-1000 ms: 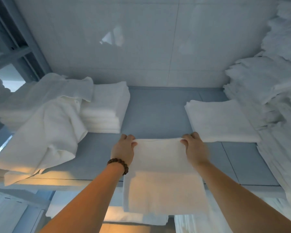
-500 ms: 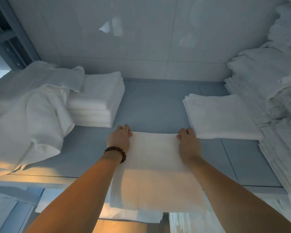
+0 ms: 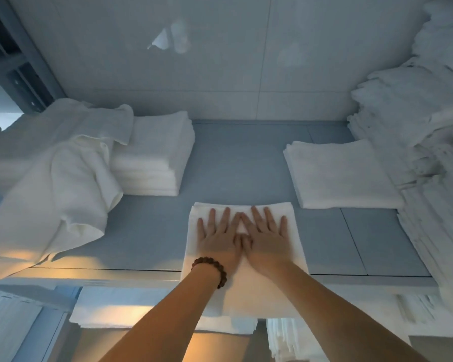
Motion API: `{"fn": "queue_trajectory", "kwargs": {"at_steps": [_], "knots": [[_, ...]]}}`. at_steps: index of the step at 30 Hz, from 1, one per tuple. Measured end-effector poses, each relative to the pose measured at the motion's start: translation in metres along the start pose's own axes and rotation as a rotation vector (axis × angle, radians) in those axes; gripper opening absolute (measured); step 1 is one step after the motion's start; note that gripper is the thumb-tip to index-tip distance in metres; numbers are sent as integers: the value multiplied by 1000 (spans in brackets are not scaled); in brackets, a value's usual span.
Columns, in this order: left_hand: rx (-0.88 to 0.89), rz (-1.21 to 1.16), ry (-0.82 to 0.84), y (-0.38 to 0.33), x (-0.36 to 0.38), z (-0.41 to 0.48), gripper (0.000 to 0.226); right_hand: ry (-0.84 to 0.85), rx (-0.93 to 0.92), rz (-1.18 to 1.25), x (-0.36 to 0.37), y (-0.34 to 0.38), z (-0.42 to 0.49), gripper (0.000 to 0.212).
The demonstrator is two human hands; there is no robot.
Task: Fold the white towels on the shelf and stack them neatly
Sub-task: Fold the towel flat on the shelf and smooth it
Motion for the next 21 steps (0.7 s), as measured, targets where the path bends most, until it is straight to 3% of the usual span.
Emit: {"fn": "queue_trajectory", "kwargs": {"at_steps": [6, 12, 17, 21], "knots": [[-48, 95, -39, 37, -6, 23, 62, -4, 172, 3, -5, -54, 4, 63], [-48, 89, 49, 32, -16, 23, 57, 99, 165, 30, -15, -49, 7, 62], [-17, 27, 31, 13, -22, -39, 57, 28, 67, 39, -18, -27, -47, 58], [-1, 69, 105, 6, 1, -55, 61, 102, 58, -9, 1, -16, -65, 59]]}}
Point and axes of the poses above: each hand's wrist, its own z-axis towards the middle knuckle, its own x-axis out of the palm, y = z × x, the point moved 10 cm from there along z, towards the middle knuckle, and after that the axes turned 1 degree about -y, right-handed, at the moved point
